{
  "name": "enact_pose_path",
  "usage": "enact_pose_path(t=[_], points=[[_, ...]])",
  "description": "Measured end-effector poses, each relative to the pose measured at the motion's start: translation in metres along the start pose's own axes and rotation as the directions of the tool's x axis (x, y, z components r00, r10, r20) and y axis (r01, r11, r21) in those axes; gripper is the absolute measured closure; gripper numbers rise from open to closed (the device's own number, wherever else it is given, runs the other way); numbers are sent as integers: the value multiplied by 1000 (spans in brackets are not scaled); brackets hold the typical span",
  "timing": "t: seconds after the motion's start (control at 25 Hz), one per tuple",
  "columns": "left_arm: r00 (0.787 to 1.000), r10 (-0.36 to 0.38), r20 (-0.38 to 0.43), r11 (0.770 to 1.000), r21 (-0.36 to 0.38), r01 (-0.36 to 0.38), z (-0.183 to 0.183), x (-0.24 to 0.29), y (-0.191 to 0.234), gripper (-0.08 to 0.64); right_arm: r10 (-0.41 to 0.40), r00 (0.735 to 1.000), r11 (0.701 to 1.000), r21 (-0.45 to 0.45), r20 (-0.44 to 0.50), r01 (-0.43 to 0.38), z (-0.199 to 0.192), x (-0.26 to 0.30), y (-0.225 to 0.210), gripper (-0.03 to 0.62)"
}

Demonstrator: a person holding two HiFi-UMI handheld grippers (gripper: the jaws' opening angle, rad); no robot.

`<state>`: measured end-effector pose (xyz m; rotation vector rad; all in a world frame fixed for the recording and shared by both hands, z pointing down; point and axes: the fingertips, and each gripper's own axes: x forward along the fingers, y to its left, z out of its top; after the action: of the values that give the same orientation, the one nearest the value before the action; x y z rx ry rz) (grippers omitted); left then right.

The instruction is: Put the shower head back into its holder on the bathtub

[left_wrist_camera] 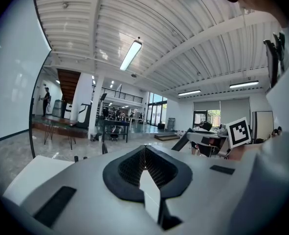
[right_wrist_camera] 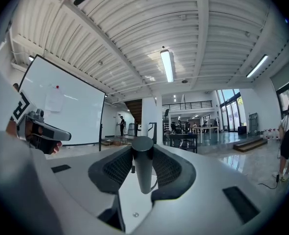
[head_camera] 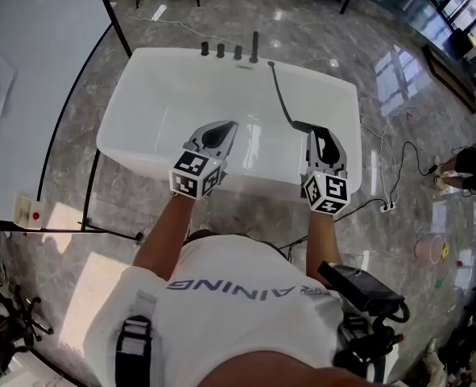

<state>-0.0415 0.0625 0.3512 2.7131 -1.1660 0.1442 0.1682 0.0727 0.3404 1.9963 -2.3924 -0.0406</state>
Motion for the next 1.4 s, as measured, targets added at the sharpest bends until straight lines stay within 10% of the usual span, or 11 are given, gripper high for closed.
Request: enact_pose_path(t=[1.4], points=[[993,106,-61,993,53,-102,-21,29,-51,546,50,997,993,105,51,-55,-28,-20,-71,460]])
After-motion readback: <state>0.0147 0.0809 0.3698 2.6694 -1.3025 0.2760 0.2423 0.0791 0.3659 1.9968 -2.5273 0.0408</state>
